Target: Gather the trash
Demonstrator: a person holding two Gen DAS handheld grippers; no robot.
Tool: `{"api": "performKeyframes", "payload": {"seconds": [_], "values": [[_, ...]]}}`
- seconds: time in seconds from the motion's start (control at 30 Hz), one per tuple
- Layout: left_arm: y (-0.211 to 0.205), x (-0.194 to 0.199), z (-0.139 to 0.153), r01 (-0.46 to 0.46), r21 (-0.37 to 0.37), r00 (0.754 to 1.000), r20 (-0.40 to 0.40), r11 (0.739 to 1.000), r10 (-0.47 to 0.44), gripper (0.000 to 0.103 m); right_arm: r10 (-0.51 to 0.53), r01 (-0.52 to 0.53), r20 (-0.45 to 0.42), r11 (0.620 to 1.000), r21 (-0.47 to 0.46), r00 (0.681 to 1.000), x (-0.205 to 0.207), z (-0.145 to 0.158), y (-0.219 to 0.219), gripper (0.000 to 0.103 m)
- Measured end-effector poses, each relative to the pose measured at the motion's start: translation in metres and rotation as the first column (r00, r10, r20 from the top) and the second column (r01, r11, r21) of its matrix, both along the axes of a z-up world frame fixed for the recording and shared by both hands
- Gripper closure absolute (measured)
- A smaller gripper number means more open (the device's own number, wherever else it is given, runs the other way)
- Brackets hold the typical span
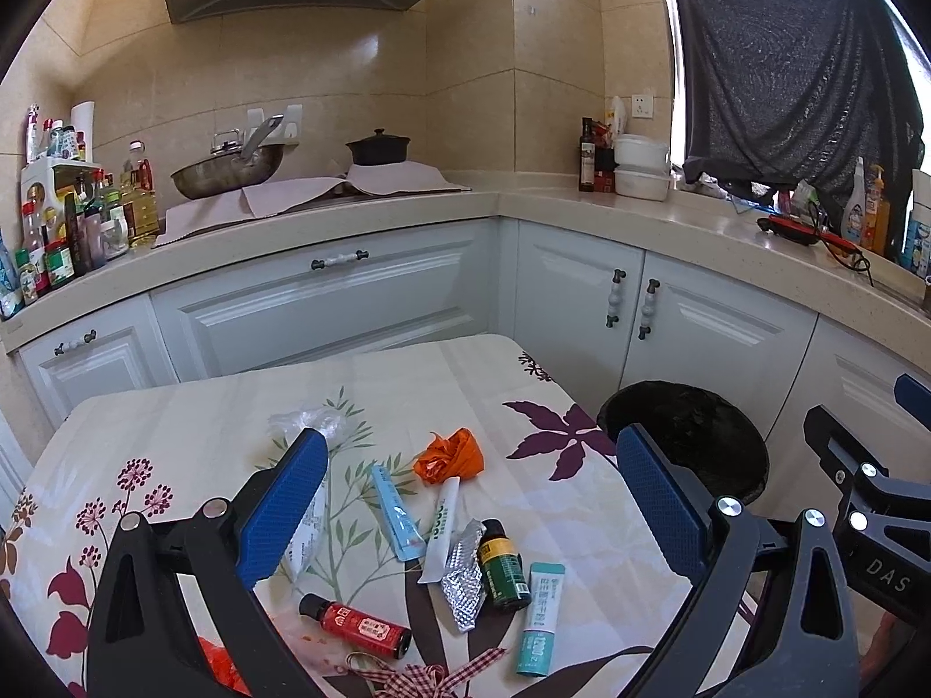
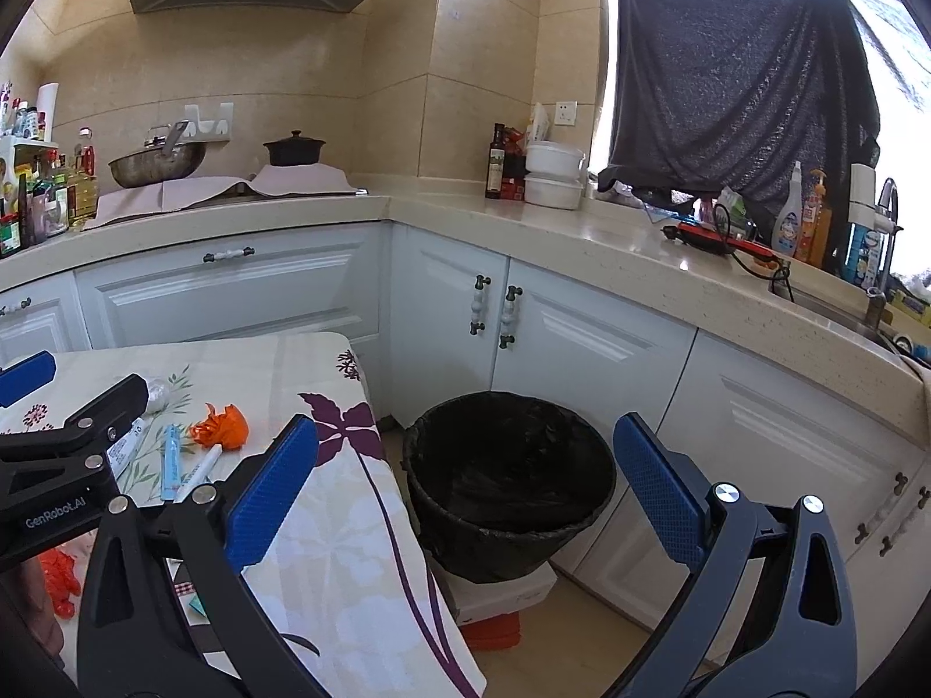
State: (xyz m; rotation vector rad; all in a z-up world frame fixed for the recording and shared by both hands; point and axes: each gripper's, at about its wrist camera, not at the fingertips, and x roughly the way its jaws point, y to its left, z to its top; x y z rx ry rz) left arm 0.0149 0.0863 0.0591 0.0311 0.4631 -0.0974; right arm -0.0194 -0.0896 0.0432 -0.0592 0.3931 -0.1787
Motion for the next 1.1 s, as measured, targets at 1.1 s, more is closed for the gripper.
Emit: {"api": "performKeyframes", "payload": {"seconds": [1.1], "values": [[-0.0023,0.0072,-0.0049,0.007,-0.051,1.000,0.004,0.999,-0.006,0.006,0.002,-0.002,-0.016,1.000,0.004,1.000,0.0062,-0.0044,0.0013,0.004]]}}
